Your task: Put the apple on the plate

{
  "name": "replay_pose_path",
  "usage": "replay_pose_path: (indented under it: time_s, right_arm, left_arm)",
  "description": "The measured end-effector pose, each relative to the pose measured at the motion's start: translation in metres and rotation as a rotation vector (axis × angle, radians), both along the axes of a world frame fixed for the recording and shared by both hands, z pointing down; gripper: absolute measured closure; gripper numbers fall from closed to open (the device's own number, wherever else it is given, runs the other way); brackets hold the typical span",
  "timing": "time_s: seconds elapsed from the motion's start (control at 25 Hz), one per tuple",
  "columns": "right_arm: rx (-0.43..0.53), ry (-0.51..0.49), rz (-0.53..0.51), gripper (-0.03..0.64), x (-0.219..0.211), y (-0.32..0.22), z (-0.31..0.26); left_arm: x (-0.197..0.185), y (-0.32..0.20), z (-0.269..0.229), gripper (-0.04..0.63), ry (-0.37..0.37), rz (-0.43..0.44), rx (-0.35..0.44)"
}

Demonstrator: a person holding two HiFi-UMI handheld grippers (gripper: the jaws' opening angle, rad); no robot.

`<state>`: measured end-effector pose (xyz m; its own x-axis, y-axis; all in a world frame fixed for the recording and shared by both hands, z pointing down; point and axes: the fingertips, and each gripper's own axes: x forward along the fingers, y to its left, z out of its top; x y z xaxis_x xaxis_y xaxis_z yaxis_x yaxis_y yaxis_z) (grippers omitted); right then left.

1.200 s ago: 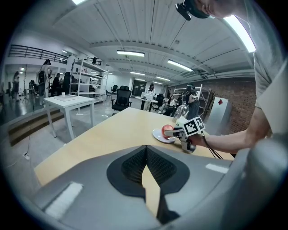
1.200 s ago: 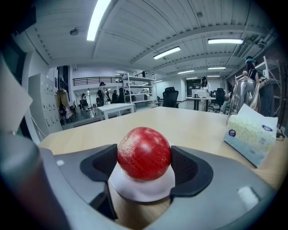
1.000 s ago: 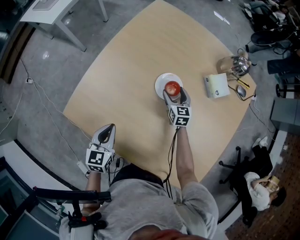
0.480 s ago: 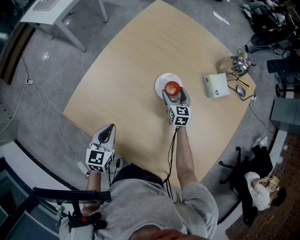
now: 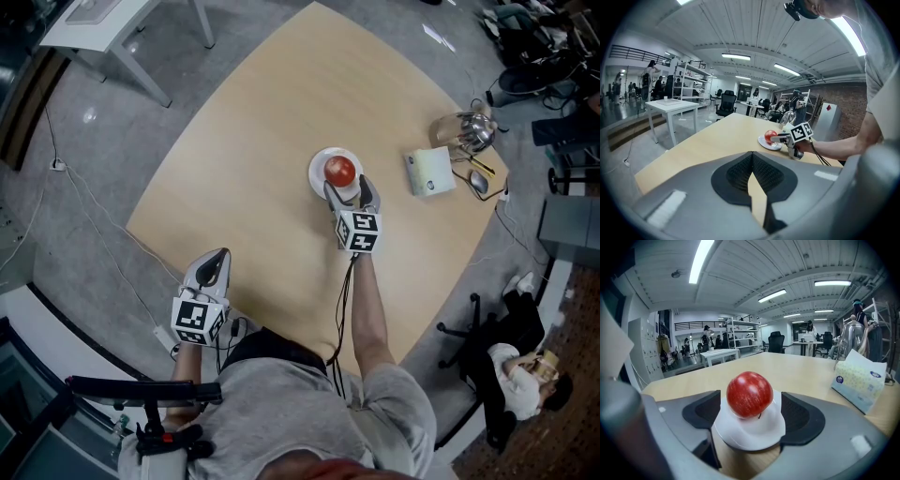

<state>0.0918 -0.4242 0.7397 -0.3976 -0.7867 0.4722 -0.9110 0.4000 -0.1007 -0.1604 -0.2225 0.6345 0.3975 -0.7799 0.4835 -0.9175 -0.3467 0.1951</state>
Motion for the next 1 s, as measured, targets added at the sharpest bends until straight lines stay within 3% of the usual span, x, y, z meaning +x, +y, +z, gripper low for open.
replay_pose_path:
  time_s: [1.0]
  right_arm:
    - [0.033,0.013,-0.006,0.216,-0.002,0.017,-0.032]
  left_arm:
    - [-0.001,0.005,-0.026,0.577,0.007,0.011,0.061]
